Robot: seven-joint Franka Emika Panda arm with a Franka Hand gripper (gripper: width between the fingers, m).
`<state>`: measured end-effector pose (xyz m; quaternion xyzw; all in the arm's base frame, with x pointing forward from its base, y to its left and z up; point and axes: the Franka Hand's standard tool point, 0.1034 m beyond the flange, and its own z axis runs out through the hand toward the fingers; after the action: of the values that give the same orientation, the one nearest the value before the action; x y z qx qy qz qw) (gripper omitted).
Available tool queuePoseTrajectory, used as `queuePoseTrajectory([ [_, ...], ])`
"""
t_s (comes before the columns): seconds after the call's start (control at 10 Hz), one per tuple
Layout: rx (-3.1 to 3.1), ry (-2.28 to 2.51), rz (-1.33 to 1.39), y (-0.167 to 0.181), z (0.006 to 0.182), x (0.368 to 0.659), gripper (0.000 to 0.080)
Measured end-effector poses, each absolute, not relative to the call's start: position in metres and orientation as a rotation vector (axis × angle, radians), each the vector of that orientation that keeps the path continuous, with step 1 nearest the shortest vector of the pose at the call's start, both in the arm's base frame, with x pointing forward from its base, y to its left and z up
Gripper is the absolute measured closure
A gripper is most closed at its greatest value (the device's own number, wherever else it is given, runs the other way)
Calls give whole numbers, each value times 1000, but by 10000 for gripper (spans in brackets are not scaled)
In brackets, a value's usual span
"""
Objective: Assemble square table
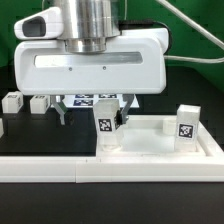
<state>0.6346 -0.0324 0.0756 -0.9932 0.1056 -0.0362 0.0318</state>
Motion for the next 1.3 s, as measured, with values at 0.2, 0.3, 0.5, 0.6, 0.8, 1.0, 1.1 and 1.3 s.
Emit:
queuePoseTrajectory([
  [0.2,-3059,325,-111,-32,75,634,425],
  [0.3,-3059,325,-111,-32,75,634,559],
  [0.5,-3059,325,-111,-32,75,634,777],
  [0.6,-3059,325,-111,-32,75,634,777],
  [0.8,-3059,325,-111,-32,76,635,798],
  [1.0,-3055,325,-131,-35,88,647,798],
  [1.1,-3053,323,-148,-34,94,653,798],
  [1.3,-3045,329,-136,-28,99,656,787],
])
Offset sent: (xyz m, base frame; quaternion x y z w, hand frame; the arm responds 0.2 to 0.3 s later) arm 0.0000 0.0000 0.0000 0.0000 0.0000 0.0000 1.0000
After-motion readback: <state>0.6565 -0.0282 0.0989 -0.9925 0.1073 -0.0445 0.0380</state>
